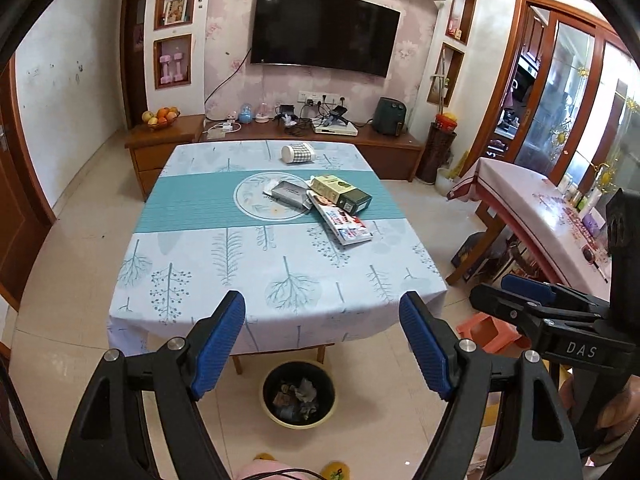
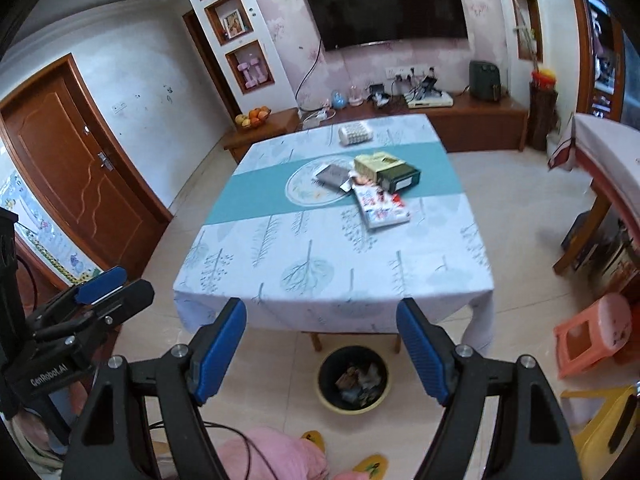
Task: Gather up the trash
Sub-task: 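Raise both open tools back toward the boxes on the table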
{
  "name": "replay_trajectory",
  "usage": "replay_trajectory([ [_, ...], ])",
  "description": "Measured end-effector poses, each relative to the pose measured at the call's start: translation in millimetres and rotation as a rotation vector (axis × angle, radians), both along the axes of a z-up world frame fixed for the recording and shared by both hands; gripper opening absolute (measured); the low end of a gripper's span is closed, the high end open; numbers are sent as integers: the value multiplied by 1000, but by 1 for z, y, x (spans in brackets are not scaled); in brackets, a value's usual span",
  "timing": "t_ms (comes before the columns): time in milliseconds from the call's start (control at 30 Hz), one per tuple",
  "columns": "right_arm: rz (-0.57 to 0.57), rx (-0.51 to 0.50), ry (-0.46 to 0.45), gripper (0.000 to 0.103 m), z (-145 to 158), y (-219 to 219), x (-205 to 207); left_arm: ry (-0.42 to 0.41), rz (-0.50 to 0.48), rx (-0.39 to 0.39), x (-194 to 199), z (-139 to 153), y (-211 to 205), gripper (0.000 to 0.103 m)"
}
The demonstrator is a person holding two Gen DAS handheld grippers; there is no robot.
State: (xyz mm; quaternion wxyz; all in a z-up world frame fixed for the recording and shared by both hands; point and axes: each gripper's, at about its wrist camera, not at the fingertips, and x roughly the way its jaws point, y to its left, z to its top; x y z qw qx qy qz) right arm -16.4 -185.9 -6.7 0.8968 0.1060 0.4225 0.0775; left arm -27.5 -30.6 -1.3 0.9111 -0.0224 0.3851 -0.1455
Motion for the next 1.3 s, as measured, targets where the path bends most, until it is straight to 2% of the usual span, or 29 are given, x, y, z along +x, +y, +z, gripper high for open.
replay_trajectory([
  [167,-38,5,14,78,-3,-18,6,23,-24,-1,9,-6,-10,78],
  [533,-111,13,79,78,-18,-45,33,159,-121,-46,61,-33,-40,78],
  [700,-161,16,118,78,-27,-47,58,200,-175,-53,96,-44,-46,78],
  [833,-197,4,135,78,-30,-42,83,200,-232,-64,127,-43,-45,78],
  [1033,-284,16,150,78,-31,-37,115,231,-299,-106,179,-46,-36,78],
  [1133,-306,10,164,78,-36,-36,129,233,-314,-96,202,-53,-33,78],
  [1300,-304,-6,193,78,-45,-39,147,285,-299,-111,231,-76,-35,78],
])
